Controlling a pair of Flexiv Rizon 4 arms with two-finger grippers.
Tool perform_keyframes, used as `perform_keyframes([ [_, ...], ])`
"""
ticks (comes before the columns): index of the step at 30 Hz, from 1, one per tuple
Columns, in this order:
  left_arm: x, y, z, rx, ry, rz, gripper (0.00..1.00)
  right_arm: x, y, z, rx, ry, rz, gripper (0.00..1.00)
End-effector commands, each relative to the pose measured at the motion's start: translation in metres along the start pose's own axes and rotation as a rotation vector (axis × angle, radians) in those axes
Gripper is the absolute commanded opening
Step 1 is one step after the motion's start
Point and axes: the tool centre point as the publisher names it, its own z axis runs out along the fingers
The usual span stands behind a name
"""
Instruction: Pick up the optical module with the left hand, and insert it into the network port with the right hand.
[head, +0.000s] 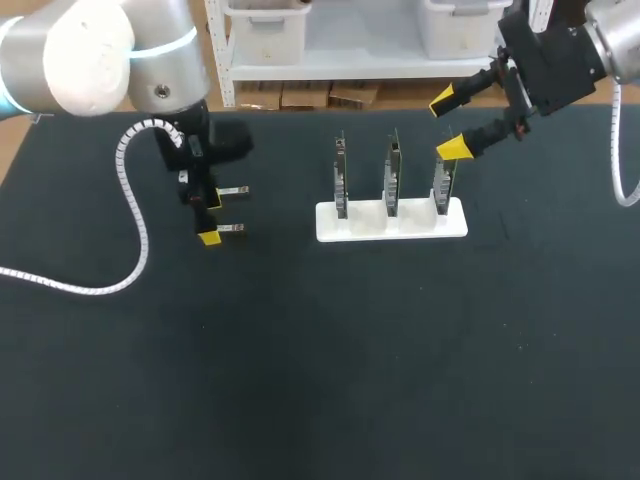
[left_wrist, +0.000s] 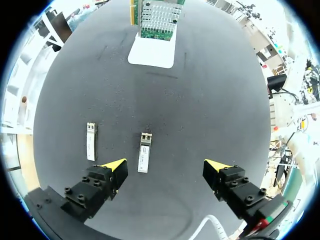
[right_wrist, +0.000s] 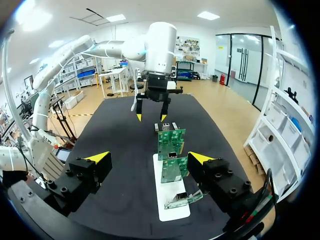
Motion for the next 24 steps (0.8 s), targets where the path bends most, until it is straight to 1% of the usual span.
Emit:
perform_keyframes([
  [1, 0.003, 0.0, -0.001, -0.012, -0.006, -0.01, 1.0, 0.0, 0.002, 0.0, 0.004, 0.0, 0.0, 1.0],
  [2, 0.004, 0.001, -0.001, -0.017, -0.028, -0.017, 1.0, 0.0, 0.002, 0.0, 0.004, 0.0, 0.0, 1.0],
  [3, 0.005, 0.002, -0.001, -0.015, -0.029, -0.027, 1.0, 0.0, 0.002, 0.0, 0.004, 0.0, 0.0, 1.0],
  [6, 0.006, 0.003, -0.003, -0.045, 0.017, -0.06, 1.0, 0.0, 0.002, 0.0, 0.004, 0.0, 0.0, 1.0],
  [7, 0.006, 0.003, -0.004, -0.056, 0.048, -0.075, 1.0, 0.0, 0.002, 0.0, 0.004, 0.0, 0.0, 1.0],
  [9, 0.006, 0.002, -0.005, -0.055, 0.059, -0.059, 1.0, 0.0, 0.002, 0.0, 0.004, 0.0, 0.0, 1.0],
  [11, 0.007, 0.001, -0.005, -0.067, 0.101, -0.061, 1.0, 0.0, 0.002, 0.0, 0.004, 0.0, 0.0, 1.0],
  [13, 0.01, 0.001, -0.005, -0.068, 0.101, -0.064, 1.0, 0.0, 0.002, 0.0, 0.004, 0.0, 0.0, 1.0],
  [14, 0.011, 0.002, -0.006, -0.08, 0.119, -0.069, 1.0, 0.0, 0.002, 0.0, 0.004, 0.0, 0.0, 1.0],
  [18, 0.01, 0.006, -0.004, -0.087, 0.171, -0.039, 1.0, 0.0, 0.002, 0.0, 0.004, 0.0, 0.0, 1.0],
  [23, 0.009, 0.01, 0.01, -0.105, 0.179, -0.008, 1.0, 0.0, 0.002, 0.0, 0.004, 0.0, 0.0, 1.0],
  [24, 0.01, 0.01, 0.012, -0.122, 0.165, 0.012, 1.0, 0.0, 0.002, 0.0, 0.004, 0.0, 0.0, 1.0],
])
